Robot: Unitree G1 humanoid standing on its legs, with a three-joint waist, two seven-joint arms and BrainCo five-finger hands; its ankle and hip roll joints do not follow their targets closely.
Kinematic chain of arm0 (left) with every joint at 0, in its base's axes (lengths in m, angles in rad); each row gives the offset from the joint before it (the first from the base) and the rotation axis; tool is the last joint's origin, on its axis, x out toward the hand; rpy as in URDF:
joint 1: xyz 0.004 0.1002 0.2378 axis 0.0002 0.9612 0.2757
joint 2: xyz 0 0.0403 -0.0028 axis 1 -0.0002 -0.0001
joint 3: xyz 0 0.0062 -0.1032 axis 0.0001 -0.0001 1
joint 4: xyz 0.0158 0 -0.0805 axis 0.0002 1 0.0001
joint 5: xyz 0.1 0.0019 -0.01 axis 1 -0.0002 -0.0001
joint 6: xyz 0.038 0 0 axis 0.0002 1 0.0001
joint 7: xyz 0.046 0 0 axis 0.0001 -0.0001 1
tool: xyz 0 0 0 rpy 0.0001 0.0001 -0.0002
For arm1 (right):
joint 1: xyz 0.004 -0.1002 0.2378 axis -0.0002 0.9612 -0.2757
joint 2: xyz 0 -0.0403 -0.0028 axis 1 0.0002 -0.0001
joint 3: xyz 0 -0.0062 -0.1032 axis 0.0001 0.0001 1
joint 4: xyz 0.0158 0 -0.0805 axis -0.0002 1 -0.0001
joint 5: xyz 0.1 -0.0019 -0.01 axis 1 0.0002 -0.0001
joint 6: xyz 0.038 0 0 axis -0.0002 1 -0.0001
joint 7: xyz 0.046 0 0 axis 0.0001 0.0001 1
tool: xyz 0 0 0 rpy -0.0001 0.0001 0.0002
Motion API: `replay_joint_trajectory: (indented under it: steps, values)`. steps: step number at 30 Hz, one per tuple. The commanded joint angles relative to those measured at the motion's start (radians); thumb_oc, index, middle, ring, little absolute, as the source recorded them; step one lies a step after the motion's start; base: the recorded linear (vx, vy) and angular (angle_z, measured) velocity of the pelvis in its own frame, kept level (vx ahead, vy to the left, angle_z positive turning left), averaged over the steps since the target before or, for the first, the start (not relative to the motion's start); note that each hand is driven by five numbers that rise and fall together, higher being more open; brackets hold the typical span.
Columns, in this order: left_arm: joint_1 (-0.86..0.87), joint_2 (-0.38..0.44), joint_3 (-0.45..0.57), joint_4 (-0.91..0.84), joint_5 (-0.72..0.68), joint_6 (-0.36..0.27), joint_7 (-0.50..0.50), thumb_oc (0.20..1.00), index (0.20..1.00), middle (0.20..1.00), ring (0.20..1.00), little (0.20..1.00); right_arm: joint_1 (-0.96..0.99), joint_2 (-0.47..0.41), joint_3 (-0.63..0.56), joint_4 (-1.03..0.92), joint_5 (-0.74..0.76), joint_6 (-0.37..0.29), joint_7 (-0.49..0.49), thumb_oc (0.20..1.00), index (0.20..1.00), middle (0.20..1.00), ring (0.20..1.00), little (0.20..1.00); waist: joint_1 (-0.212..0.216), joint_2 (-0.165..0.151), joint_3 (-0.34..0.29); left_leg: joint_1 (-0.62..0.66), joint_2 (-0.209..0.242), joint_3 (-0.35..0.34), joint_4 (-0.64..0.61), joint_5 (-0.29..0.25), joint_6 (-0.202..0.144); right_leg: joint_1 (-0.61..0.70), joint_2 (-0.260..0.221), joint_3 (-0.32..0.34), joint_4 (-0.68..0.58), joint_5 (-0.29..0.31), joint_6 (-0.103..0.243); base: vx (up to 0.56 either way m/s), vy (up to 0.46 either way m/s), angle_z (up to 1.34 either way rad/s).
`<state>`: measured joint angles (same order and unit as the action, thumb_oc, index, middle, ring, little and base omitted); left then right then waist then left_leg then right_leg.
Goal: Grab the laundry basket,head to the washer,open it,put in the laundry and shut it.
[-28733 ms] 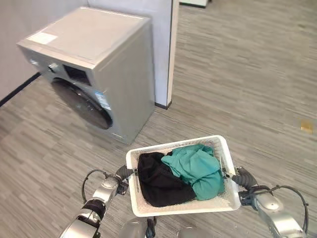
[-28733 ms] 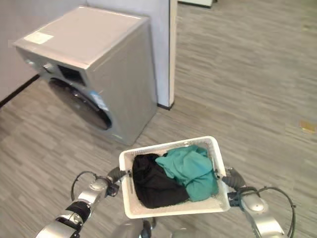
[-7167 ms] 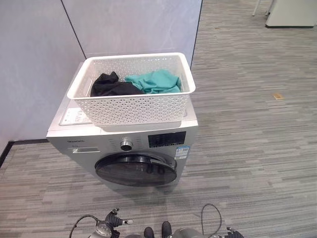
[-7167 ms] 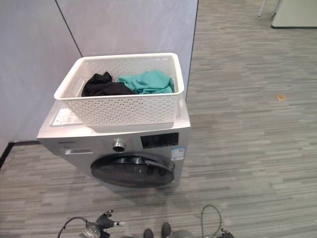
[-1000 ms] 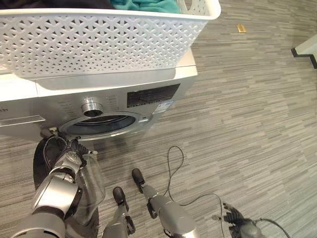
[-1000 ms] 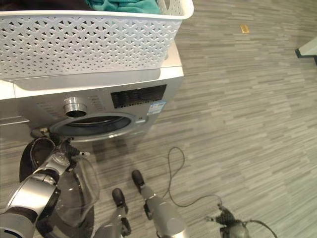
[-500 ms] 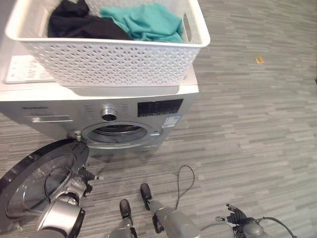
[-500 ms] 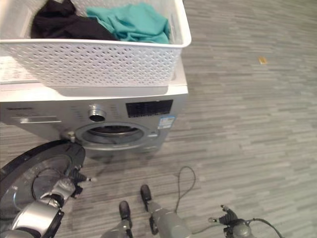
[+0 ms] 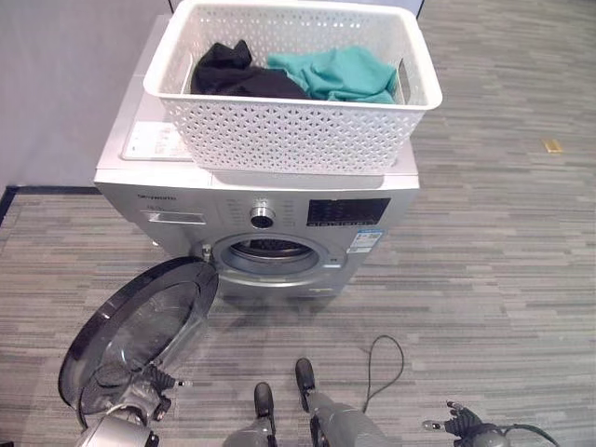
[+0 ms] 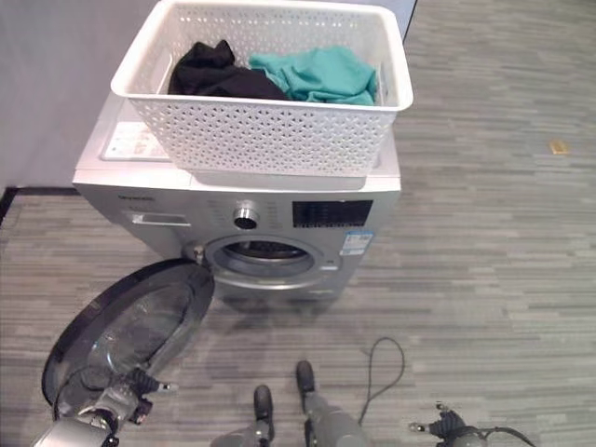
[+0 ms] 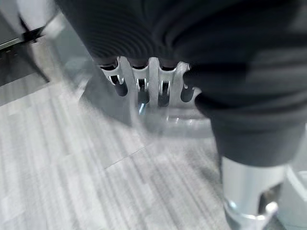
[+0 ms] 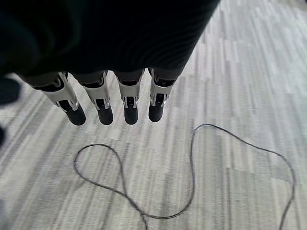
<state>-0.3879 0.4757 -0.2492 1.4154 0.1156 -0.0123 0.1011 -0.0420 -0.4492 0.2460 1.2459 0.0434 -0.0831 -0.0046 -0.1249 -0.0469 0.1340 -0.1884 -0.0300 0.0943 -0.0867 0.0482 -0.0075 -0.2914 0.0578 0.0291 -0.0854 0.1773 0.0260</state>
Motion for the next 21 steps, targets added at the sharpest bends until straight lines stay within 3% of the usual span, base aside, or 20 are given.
replay_joint_trajectory:
  steps: [1, 6, 12, 16, 21]
  values:
    - [-0.088, 0.086, 0.003, 0.001, -0.030, -0.017, 0.025, 1.000, 1.000, 1.000, 1.000, 1.000, -0.001, -0.032, -0.010, 0.001, 0.013, 0.000, -0.032, 1.000, 1.000, 1.000, 1.000, 1.000, -0.011, -0.035, 0.046, -0.031, 0.038, -0.010, -0.001, -0.013, -0.044, 0.048, -0.079, 0.040, -0.002, -0.068, 0.117, 0.00, 0.000, 0.00]
    - [-0.113, 0.123, 0.004, 0.016, -0.019, -0.017, 0.032, 1.000, 1.000, 1.000, 1.000, 1.000, 0.031, -0.020, 0.010, -0.076, 0.019, -0.010, -0.024, 1.000, 1.000, 1.000, 1.000, 1.000, -0.015, -0.065, 0.062, -0.029, 0.049, 0.003, -0.001, -0.016, -0.046, 0.045, -0.072, 0.047, -0.002, -0.064, 0.123, 0.02, -0.002, -0.02]
    - [-0.063, 0.108, 0.030, 0.018, -0.001, -0.013, 0.018, 1.000, 1.000, 1.000, 1.000, 1.000, 0.106, -0.032, 0.010, -0.231, -0.008, -0.013, -0.005, 1.000, 1.000, 1.000, 1.000, 1.000, -0.019, -0.064, 0.034, 0.002, 0.049, 0.008, -0.001, -0.026, -0.048, 0.070, -0.074, 0.056, -0.002, -0.080, 0.115, 0.05, 0.003, -0.10]
    - [0.000, 0.061, 0.072, -0.014, -0.059, -0.023, 0.003, 1.000, 1.000, 1.000, 1.000, 1.000, 0.146, -0.027, -0.001, -0.293, -0.019, -0.011, 0.006, 1.000, 1.000, 1.000, 1.000, 1.000, -0.018, -0.054, 0.003, 0.029, 0.046, 0.006, -0.001, -0.034, -0.049, 0.100, -0.077, 0.051, -0.002, -0.092, 0.111, 0.07, -0.027, 0.00]
    - [0.106, -0.064, 0.069, -0.083, -0.105, -0.037, -0.016, 1.000, 1.000, 1.000, 1.000, 1.000, 0.176, 0.005, -0.027, -0.313, -0.011, 0.000, 0.010, 1.000, 1.000, 1.000, 1.000, 1.000, -0.022, -0.021, -0.048, 0.082, 0.038, -0.009, -0.001, -0.045, -0.047, 0.155, -0.085, 0.043, -0.001, -0.112, 0.103, 0.08, -0.045, 0.13]
